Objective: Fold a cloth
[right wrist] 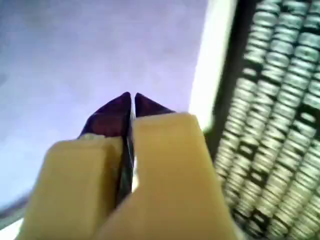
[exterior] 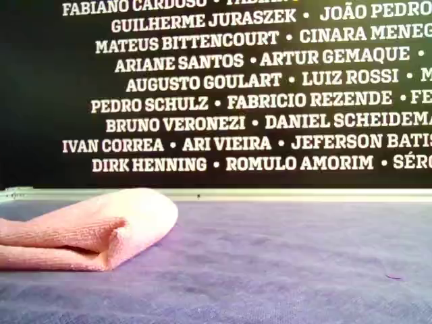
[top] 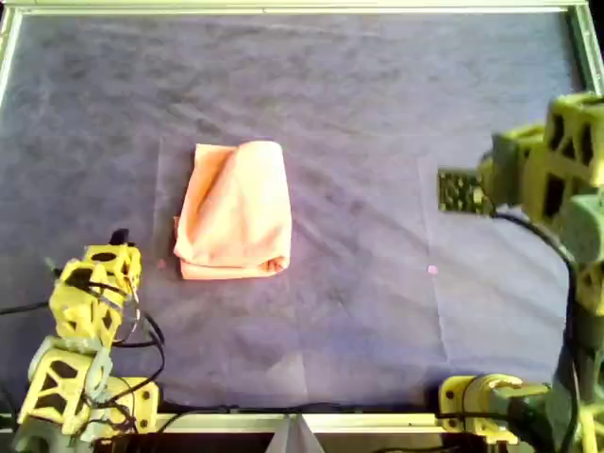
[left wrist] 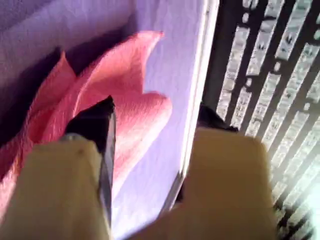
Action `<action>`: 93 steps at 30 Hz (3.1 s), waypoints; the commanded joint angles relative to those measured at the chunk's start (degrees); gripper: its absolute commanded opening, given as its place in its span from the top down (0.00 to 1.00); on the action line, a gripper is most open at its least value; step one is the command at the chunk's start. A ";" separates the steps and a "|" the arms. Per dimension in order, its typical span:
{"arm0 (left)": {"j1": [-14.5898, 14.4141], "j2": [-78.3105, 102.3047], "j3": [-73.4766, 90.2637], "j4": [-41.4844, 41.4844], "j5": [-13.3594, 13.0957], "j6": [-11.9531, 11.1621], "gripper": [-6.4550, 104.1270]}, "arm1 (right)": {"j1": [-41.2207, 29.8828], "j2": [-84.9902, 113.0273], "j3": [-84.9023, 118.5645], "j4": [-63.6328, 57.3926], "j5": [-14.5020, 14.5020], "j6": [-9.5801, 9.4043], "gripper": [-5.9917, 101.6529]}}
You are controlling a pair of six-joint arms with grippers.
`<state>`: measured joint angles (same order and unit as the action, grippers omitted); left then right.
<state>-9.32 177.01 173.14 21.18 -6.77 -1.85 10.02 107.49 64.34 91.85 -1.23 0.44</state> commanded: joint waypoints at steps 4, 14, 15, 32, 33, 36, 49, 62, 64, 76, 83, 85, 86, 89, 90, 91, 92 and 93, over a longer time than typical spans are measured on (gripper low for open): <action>8.35 0.88 -0.79 -0.70 -0.35 0.35 0.42 | -1.76 17.05 21.88 -10.11 -5.10 0.44 0.93; 9.84 0.88 -0.70 -0.44 0.44 0.26 0.43 | -1.85 54.76 67.94 -36.65 -4.92 0.18 0.94; 9.84 0.88 -0.70 -0.44 0.26 0.26 0.43 | -1.85 57.83 71.46 -39.73 -4.75 0.18 0.94; 13.62 0.70 -0.70 -0.35 0.70 -0.09 0.61 | -11.60 67.24 107.49 -80.95 -3.08 0.18 0.94; 14.06 0.70 -0.70 -0.35 0.70 -0.53 0.66 | -11.60 67.24 109.34 -81.39 -3.25 0.18 0.94; 14.33 0.70 -0.70 -0.35 0.70 -0.53 0.82 | -11.60 66.45 109.86 -79.98 -2.46 0.26 0.94; 14.24 0.88 -0.62 15.29 0.62 0.18 0.95 | -12.74 72.16 109.78 -51.59 -2.37 0.26 0.94; 13.62 0.70 -0.62 26.28 0.62 0.26 0.95 | -12.57 72.16 109.78 -42.63 -2.37 0.26 0.94; 13.36 0.62 -0.62 26.28 0.00 0.18 0.95 | -11.51 72.07 109.78 -42.63 -3.25 0.35 0.94; 13.45 0.53 -0.62 26.28 0.18 0.18 0.95 | -11.60 71.89 109.69 -42.71 -2.55 1.14 0.94; 13.45 0.53 -0.62 26.28 0.18 0.18 0.95 | -11.60 71.89 109.69 -42.71 -2.55 1.14 0.94; 13.45 0.53 -0.62 26.28 0.18 0.18 0.95 | -11.60 71.89 109.69 -42.71 -2.55 1.14 0.94; 13.45 0.53 -0.62 26.28 0.18 0.18 0.95 | -11.60 71.89 109.69 -42.71 -2.55 1.14 0.94; 13.45 0.53 -0.62 26.28 0.18 0.18 0.95 | -11.60 71.89 109.69 -42.71 -2.55 1.14 0.94; 13.45 0.53 -0.62 26.28 0.18 0.18 0.95 | -11.60 71.89 109.69 -42.71 -2.55 1.14 0.94; 13.45 0.53 -0.62 26.28 0.18 0.18 0.95 | -11.60 71.89 109.69 -42.71 -2.55 1.14 0.94; 13.45 0.53 -0.62 26.28 0.18 0.18 0.95 | -11.60 71.89 109.69 -42.71 -2.55 1.14 0.94; 13.45 0.53 -0.62 26.28 0.18 0.18 0.95 | -11.60 71.89 109.69 -42.71 -2.55 1.14 0.94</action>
<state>3.52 177.01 173.32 47.37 -6.50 -1.32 -1.58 176.75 173.32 48.25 -3.87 1.32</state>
